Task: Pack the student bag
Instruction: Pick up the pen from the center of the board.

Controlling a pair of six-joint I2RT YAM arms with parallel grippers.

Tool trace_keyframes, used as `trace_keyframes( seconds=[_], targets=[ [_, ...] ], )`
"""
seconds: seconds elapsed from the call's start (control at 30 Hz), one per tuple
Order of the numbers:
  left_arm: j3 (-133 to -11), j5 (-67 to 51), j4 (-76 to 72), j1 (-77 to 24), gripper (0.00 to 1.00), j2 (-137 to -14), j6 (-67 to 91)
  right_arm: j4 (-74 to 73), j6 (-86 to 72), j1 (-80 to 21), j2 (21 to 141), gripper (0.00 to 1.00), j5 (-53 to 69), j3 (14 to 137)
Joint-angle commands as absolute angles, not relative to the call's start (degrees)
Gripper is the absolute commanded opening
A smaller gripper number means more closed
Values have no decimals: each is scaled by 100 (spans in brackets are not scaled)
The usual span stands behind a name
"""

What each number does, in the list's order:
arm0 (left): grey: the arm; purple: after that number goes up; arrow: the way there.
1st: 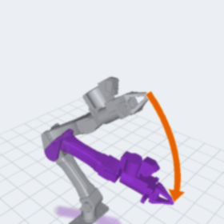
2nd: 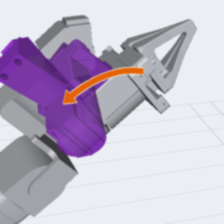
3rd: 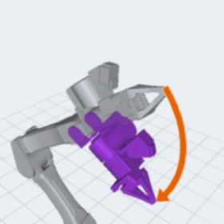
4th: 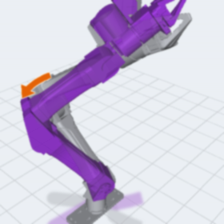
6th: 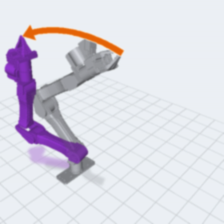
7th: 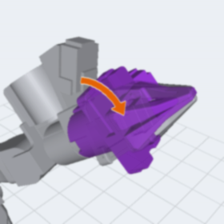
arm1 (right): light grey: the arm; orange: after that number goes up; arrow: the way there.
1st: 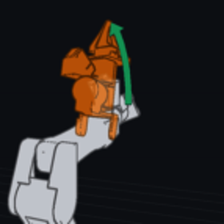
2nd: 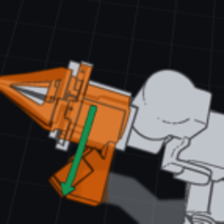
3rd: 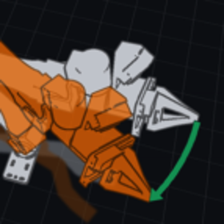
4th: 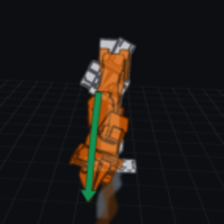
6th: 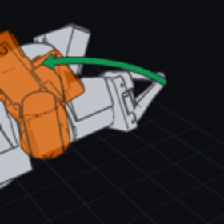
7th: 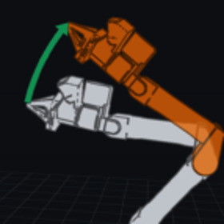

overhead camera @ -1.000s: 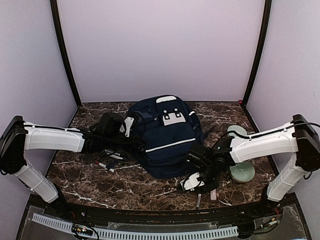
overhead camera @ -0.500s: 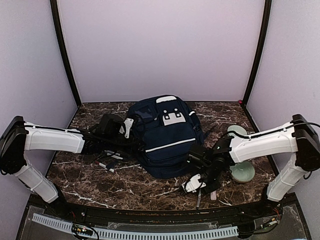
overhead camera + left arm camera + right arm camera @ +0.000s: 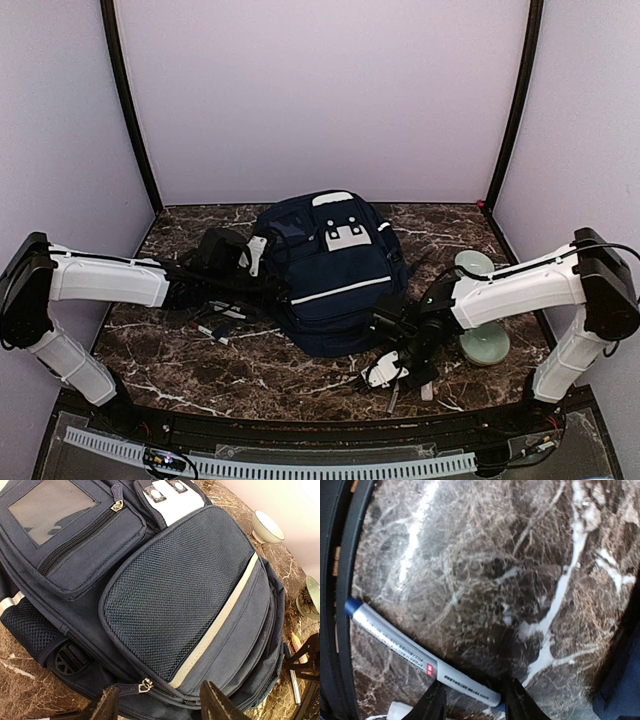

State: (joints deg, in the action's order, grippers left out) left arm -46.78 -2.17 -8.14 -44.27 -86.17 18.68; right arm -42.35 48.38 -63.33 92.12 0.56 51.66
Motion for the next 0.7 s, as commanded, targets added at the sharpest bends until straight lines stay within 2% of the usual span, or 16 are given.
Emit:
trace_keyframes(
  seconds=[0.0,0.4,0.67],
  targets=[
    [-4578,-239,-931,-4465,58,-8491,1907,-3877,4636,-6389,9528,38,-85,5317],
    [-4489,-262,-999,-4489,58,-8451,1931,-4179,3759,-6249,10073,24,421,5951],
    [-4507,-311,-1034,-4491,58,-8499,1916,-4327,3568,-6244,10229,7,494,6059]
  ],
)
